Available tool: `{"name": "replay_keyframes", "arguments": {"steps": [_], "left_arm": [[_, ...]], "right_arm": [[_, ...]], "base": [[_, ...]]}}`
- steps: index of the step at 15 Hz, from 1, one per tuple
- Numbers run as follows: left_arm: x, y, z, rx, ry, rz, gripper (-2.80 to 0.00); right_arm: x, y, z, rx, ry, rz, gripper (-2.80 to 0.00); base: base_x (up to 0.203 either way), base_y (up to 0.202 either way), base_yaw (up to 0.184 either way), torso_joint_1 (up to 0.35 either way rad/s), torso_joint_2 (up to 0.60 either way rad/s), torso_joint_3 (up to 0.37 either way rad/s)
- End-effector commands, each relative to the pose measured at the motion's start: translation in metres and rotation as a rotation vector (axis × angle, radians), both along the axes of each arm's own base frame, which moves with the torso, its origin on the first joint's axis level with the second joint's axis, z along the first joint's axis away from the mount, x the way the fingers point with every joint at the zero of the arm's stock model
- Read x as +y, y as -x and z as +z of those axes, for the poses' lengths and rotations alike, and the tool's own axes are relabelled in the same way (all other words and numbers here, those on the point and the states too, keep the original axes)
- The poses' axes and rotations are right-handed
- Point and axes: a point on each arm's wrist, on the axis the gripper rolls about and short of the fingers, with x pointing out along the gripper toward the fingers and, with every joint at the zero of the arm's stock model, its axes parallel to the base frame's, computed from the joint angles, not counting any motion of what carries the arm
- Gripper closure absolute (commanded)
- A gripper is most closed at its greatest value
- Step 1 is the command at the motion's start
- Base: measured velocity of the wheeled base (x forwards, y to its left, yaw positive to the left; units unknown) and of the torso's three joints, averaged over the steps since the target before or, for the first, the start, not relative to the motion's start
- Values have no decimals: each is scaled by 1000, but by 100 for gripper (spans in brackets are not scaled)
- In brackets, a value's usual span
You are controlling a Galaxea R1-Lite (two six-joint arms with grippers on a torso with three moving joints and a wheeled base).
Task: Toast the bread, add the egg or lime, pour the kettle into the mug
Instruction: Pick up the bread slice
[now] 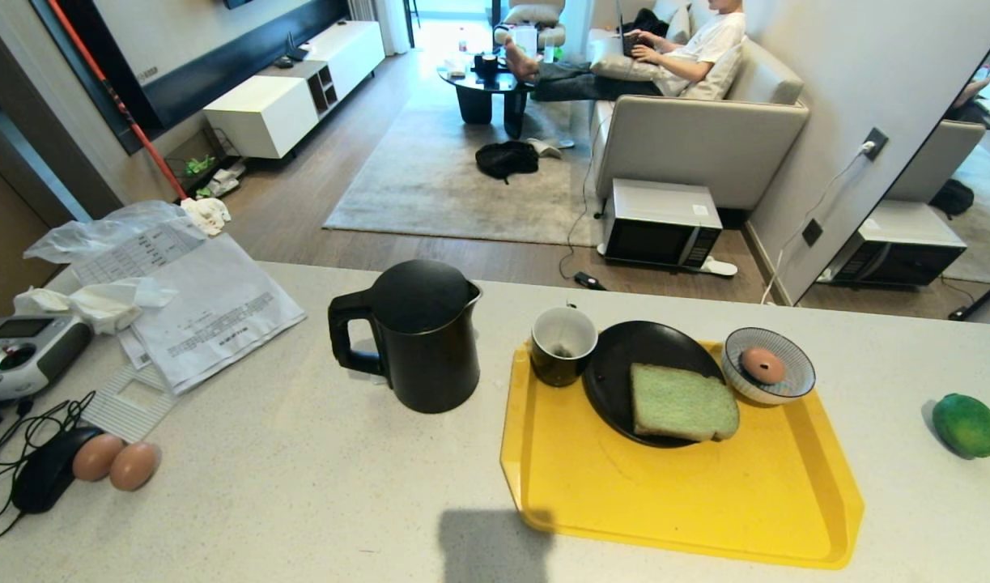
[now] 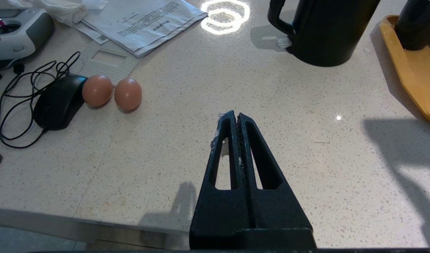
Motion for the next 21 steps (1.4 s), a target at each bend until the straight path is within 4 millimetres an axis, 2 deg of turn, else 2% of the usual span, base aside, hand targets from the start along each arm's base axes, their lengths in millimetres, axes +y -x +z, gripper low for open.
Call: {"name": "replay_keyframes", "arguments": {"steps": [1,17,21], "left_arm": [[0,0,0,0,1,1,0],[0,0,0,-1,1,1,0],[0,0,0,0,2,1,0]], "right_arm": [[0,0,0,0,0,0,0],[0,0,0,0,0,0,0],[0,0,0,0,0,0,0]], "base": [[0,0,0,0,0,0],[0,0,0,2,2,-168],[0,0,0,-2,-1,-46]]}}
